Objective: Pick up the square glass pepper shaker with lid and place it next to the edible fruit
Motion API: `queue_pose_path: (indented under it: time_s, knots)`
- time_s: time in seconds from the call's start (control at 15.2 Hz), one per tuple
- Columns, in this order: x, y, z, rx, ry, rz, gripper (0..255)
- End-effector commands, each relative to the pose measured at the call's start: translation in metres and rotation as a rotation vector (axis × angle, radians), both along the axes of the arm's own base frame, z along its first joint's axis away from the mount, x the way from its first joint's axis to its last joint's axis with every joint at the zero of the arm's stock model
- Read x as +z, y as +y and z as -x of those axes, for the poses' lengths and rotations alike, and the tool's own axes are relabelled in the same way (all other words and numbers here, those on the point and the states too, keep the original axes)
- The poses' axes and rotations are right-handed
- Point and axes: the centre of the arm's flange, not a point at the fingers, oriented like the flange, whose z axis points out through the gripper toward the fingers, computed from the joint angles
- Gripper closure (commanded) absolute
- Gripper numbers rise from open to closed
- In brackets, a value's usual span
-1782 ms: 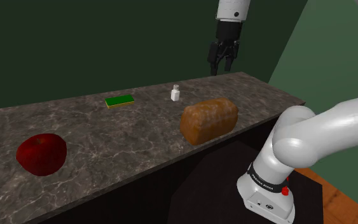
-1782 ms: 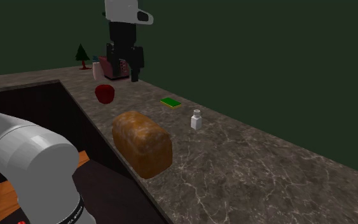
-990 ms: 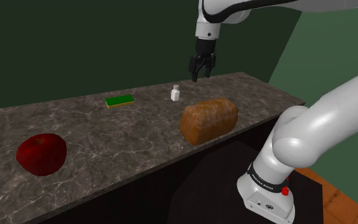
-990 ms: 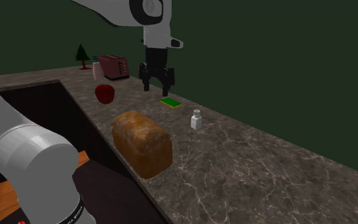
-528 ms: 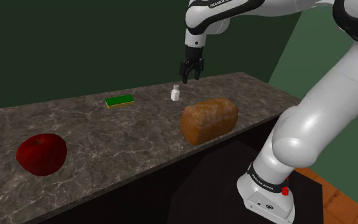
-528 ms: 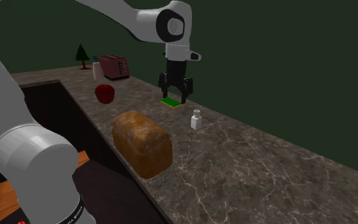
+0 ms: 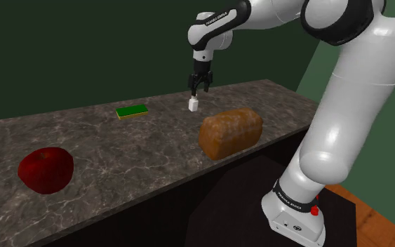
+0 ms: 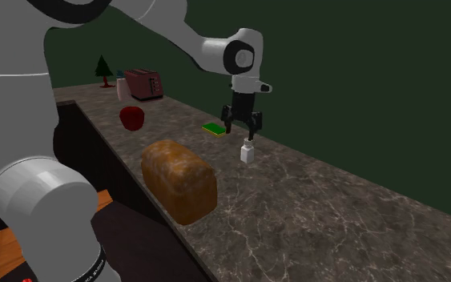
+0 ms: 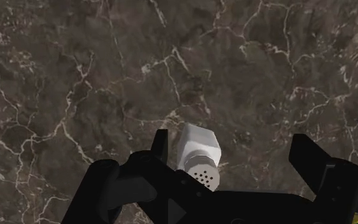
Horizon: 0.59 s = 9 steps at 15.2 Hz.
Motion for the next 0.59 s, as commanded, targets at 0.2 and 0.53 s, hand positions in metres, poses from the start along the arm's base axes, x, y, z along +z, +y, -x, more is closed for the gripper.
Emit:
queue_pose_path:
  time_s: [0.2,0.53]
  knots:
    - [-0.033,-0.016,-0.029,0.006,-0.001,-0.001,0]
    - [-0.059,-0.015,-0.027,0.006,-0.001,-0.001,0]
